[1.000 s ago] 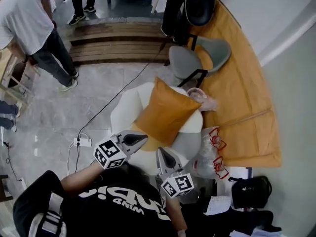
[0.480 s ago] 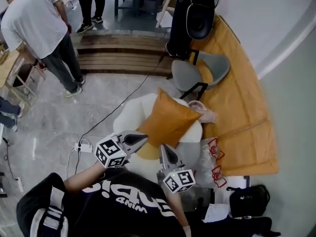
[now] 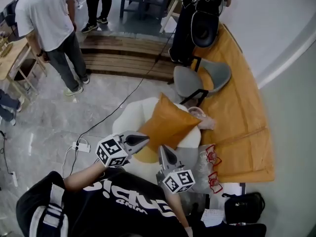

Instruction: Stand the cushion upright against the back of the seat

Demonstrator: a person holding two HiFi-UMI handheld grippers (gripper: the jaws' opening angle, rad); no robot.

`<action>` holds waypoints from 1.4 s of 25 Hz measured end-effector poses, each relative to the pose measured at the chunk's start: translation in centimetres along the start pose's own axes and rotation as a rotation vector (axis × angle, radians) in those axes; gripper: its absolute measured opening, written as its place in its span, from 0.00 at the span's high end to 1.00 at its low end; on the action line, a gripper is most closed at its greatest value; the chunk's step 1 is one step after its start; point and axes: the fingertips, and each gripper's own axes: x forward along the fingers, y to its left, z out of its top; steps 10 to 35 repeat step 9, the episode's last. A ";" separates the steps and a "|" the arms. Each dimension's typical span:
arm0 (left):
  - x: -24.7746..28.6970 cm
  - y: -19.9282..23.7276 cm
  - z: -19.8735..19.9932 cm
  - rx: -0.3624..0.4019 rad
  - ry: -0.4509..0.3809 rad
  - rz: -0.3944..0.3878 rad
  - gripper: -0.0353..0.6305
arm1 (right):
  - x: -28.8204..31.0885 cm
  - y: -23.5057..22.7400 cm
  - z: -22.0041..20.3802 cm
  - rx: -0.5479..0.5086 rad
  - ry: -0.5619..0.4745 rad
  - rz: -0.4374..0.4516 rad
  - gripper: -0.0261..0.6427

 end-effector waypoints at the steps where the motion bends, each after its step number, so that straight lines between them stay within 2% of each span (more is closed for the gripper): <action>1: -0.1 0.0 0.1 0.000 -0.002 0.001 0.94 | 0.1 0.1 0.0 0.000 0.003 0.003 0.93; 35: -1.4 -0.1 0.1 -0.009 -0.016 0.015 0.94 | 0.1 1.0 -0.4 0.004 0.003 0.021 0.93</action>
